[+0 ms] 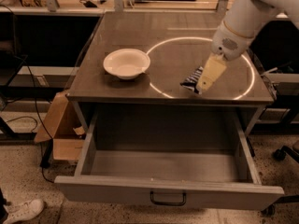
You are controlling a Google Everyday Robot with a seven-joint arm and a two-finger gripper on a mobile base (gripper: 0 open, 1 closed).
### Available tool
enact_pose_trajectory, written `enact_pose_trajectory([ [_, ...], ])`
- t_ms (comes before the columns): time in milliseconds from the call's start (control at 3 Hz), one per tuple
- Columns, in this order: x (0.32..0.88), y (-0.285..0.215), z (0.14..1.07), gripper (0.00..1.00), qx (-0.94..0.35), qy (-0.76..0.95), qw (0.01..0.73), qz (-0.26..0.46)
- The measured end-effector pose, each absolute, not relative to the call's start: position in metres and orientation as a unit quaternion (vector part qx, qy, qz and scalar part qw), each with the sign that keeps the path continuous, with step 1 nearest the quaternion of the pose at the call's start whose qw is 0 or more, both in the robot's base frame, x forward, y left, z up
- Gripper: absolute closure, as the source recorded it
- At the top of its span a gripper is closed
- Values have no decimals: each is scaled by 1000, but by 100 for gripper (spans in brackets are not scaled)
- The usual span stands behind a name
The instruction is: Place rxbar blueberry into top drawer
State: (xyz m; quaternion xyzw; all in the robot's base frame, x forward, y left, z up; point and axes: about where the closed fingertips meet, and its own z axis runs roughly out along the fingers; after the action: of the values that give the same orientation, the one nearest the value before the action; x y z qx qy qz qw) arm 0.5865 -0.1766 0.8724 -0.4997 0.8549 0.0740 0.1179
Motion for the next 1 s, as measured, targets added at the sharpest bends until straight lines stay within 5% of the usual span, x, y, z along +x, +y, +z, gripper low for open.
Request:
enact_pose_trajectory([
  [1000, 538, -195, 868, 100, -482, 864, 115, 89],
])
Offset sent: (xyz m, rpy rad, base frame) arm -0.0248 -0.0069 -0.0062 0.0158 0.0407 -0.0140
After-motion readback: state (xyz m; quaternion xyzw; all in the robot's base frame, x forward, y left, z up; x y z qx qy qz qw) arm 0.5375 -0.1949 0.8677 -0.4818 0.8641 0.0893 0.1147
